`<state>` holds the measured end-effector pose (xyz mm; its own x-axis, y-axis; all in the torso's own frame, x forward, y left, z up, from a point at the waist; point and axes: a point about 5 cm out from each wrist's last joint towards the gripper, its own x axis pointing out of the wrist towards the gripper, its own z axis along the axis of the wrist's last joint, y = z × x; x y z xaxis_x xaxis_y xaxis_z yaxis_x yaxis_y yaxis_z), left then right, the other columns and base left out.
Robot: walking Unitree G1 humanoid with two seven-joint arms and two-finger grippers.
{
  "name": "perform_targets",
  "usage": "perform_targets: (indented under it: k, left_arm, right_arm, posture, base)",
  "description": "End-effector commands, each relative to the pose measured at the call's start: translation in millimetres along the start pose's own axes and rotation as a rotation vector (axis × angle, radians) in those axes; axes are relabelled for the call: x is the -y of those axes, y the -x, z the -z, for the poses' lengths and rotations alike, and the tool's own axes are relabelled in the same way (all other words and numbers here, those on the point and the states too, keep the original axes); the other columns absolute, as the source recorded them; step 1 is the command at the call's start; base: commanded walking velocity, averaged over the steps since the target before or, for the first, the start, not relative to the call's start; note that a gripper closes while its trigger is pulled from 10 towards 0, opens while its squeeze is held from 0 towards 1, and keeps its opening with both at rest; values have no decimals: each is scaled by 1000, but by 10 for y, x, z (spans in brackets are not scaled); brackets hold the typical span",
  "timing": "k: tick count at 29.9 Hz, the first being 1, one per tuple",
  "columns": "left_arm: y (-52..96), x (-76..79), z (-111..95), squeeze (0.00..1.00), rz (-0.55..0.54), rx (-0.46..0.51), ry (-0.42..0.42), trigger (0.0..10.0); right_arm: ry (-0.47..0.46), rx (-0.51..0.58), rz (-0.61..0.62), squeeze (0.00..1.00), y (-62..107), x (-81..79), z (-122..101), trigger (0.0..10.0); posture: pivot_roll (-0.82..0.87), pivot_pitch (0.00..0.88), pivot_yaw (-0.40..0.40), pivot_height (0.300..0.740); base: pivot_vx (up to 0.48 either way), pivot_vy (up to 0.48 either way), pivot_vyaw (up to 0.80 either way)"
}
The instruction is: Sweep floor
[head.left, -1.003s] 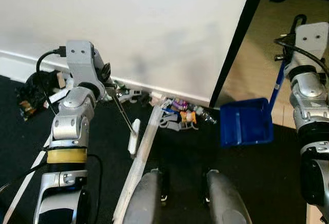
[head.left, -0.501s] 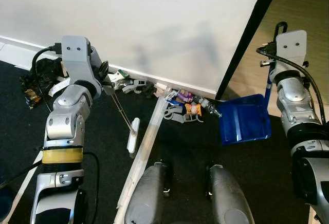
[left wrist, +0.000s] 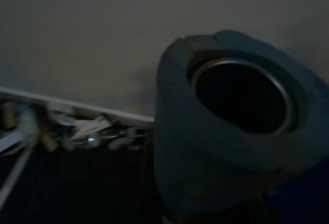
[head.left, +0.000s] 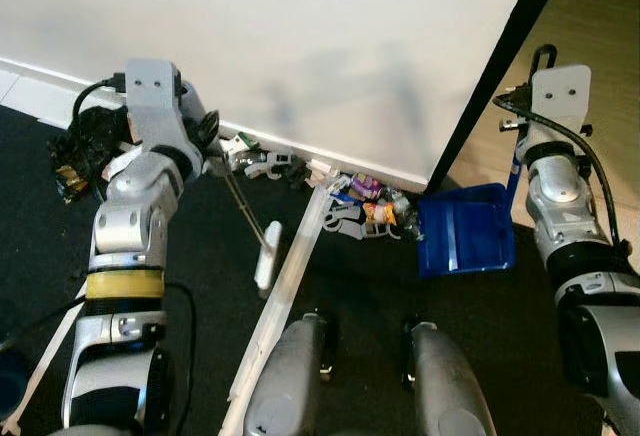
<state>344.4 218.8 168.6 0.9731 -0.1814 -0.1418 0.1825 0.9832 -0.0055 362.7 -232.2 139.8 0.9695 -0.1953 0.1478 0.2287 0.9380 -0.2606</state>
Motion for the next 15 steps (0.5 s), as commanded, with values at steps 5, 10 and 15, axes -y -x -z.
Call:
perform_targets:
  k: [5,10,15]
  left_arm:
    - [-174,-86,-130,0,10,35,-6,10000]
    - [-271,-120,-164,0,-4,35,-7,10000]
    - [-360,-151,-152,0,-21,29,-6,10000]
  right_arm:
    - [-48,-3,43,0,76,-33,90,10000]
    - [-59,14,41,0,105,-112,90,10000]
    - [-57,12,21,0,135,-171,118,10000]
  posture:
    - [61,216,131,740]
    - [51,229,142,740]
    - [42,239,148,740]
  base:
    - [0,0,0]
    - [0,0,0]
    - [0,0,0]
